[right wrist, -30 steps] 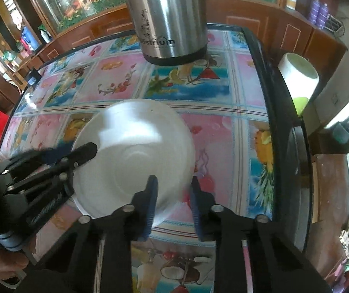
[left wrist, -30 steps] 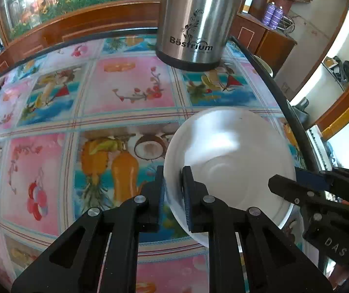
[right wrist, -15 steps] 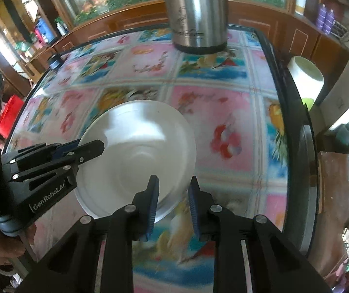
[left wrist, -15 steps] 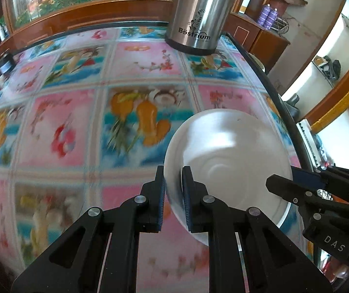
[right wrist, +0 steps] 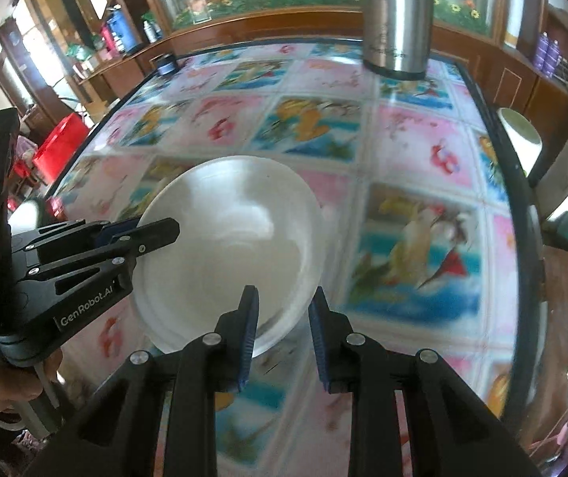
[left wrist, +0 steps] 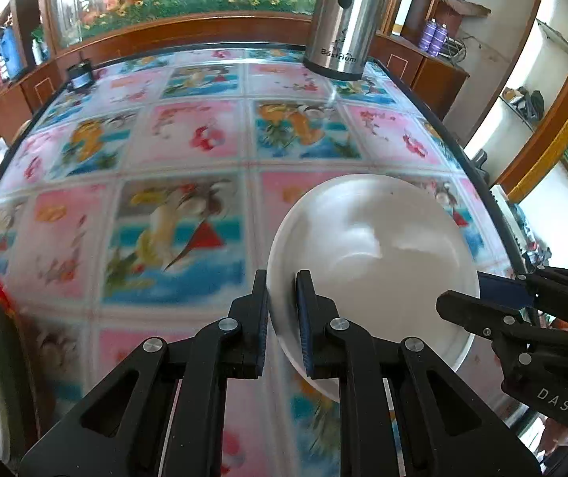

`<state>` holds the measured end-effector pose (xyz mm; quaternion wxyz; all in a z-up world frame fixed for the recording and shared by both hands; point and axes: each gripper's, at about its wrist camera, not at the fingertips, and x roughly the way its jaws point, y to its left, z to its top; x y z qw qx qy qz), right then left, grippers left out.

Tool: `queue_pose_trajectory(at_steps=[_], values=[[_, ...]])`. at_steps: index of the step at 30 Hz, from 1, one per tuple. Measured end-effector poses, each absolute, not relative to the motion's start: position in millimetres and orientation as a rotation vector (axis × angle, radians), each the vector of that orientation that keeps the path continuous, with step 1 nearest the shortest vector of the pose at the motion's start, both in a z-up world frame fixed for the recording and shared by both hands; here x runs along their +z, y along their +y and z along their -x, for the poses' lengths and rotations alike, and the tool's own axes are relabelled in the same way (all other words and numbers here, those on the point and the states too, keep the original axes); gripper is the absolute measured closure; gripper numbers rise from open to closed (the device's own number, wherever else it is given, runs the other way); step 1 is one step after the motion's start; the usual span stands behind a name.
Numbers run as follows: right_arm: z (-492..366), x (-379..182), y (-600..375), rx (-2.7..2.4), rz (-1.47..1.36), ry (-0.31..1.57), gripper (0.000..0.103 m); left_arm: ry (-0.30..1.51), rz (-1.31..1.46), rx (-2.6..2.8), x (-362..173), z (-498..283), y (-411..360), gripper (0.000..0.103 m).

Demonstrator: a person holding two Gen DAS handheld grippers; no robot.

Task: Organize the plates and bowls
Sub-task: 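Carry the second white bowl with both tools over the green basin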

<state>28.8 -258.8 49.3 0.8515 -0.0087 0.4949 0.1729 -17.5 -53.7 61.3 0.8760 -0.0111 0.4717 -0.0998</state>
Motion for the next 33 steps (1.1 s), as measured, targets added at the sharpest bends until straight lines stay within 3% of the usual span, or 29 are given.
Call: queue_pose_trajectory(at_steps=[13, 33], values=[[20.4, 44.2, -201.5, 0.423, 0.04, 1.048, 0.076, 0.956, 0.033, -0.172, 64.0, 78.7, 8.8, 0.09], [27.1, 77.8, -110.8, 0.536, 0.14, 0.973, 0.075, 0.871, 0.122, -0.074, 98.4, 104.5, 101.9, 0.09]])
